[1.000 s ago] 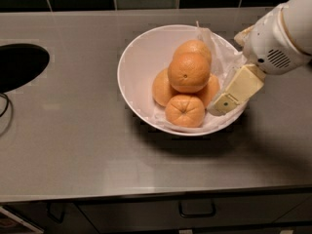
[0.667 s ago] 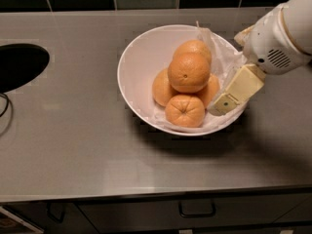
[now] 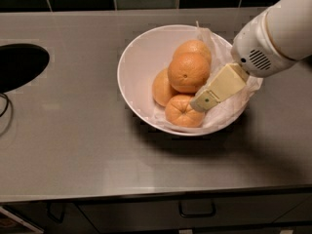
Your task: Pick orange from white bowl
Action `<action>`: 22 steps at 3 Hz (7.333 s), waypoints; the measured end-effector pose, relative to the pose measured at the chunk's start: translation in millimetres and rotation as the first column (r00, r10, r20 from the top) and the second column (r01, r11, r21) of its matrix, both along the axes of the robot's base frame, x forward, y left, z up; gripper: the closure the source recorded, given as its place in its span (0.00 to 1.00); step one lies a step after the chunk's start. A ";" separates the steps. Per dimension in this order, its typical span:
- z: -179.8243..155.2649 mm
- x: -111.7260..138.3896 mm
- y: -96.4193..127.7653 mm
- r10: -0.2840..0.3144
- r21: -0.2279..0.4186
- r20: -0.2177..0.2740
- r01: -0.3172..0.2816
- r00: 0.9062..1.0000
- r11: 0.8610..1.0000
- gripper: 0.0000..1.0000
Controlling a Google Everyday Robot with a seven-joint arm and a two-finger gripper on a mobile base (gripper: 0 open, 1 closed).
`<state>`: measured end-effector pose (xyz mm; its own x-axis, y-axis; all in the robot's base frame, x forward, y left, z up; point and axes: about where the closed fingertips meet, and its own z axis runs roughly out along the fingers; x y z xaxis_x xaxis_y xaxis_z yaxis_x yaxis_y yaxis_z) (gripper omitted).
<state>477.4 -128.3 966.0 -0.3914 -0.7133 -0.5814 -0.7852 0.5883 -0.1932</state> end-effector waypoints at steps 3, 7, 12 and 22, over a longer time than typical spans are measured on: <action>-1.6 9.8 14.9 -0.101 0.045 0.003 0.101 0.995 0.994 0.00; -13.4 30.0 35.4 -0.305 0.062 0.079 0.300 0.949 0.952 0.05; -30.4 55.6 30.6 -0.420 0.058 0.147 0.416 0.896 0.908 0.12; 45.0 33.7 -41.8 -0.268 -0.023 0.178 0.276 0.947 0.961 1.00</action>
Offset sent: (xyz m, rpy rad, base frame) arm 0.0022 0.0048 -0.0023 0.0161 -0.0028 -0.0580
